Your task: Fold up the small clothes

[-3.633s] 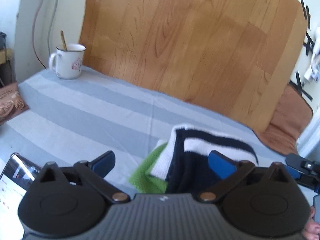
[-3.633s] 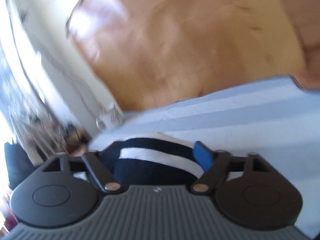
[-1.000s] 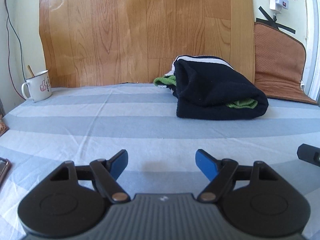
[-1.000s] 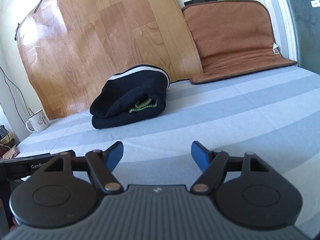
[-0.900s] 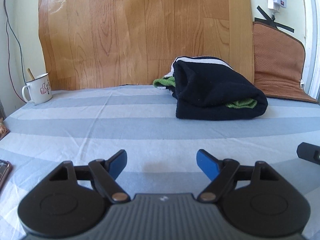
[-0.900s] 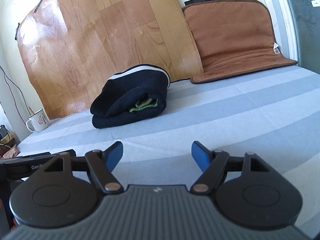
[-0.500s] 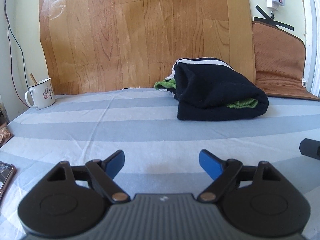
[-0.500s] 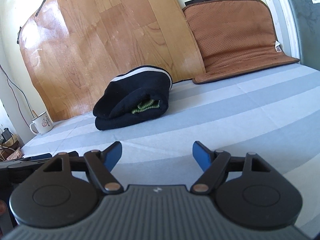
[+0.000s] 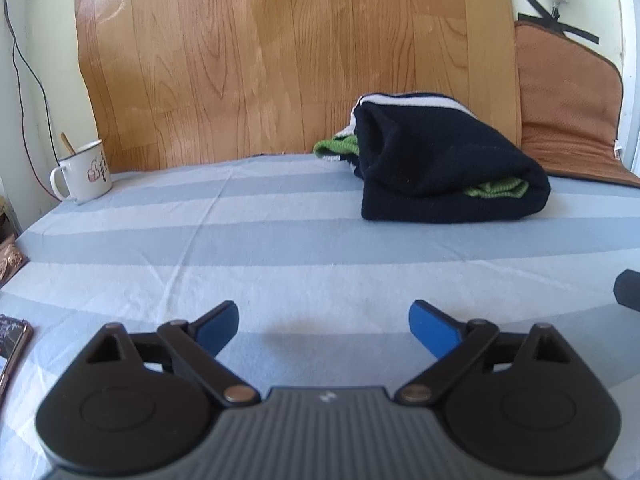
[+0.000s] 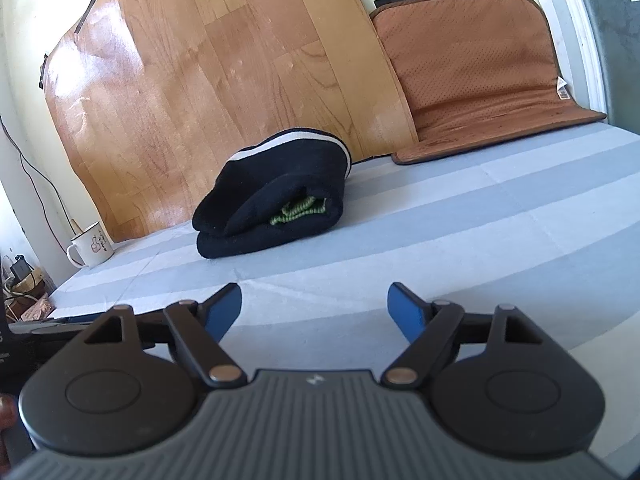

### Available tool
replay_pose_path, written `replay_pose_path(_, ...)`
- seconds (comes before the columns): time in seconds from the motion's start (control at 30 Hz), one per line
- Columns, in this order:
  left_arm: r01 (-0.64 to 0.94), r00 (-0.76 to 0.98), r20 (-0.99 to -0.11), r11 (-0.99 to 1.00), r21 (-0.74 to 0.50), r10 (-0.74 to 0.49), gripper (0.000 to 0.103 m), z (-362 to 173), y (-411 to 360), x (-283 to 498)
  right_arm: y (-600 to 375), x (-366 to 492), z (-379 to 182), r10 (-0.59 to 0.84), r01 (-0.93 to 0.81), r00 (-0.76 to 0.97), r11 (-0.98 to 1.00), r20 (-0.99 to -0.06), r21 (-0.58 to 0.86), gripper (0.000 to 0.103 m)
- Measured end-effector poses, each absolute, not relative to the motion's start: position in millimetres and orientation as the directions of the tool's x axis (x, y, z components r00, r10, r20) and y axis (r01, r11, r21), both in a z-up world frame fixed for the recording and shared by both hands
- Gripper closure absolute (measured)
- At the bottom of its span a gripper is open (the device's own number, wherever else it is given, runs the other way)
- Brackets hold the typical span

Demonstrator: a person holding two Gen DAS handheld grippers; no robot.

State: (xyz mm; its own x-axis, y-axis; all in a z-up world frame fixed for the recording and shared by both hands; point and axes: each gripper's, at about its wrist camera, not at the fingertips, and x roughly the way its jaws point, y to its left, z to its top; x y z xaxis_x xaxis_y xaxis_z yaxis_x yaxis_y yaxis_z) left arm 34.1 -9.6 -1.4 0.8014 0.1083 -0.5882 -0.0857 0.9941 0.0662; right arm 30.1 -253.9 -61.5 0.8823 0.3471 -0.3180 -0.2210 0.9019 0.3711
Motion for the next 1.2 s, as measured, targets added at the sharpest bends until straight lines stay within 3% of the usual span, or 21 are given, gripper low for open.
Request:
replay_pose_path(0.13,-0.093,0.785,-0.61,0.994,0.057,0.108,0.007,-3.3,-7.5,36.9,-254.4,31.0,-61.7,0.349,-0.221,0.881,0.901,-0.32,0.374,0.021)
replay_pose_path(0.27,-0.085,0.779,-0.62,0.996,0.038,0.09,0.0,-3.5,-5.4,38.0,-254.1,31.1,-61.5,0.349,-0.22,0.881,0.901,-0.321,0.374,0.02)
replay_pose_path(1.0,-0.089,0.77,-0.637,0.995,-0.035,0.046,0.0,-2.8,4.2,33.2,-256.2,30.8,-62.9,0.349,-0.218,0.884,0.896,-0.312,0.387,0.019)
replay_pose_path(1.2,-0.153,0.766,-0.626,0.987,0.042,0.145,0.0,0.8,1.5,31.4,-255.5,27.3,-62.5,0.344,-0.215,0.889,0.897,-0.303,0.386,0.019)
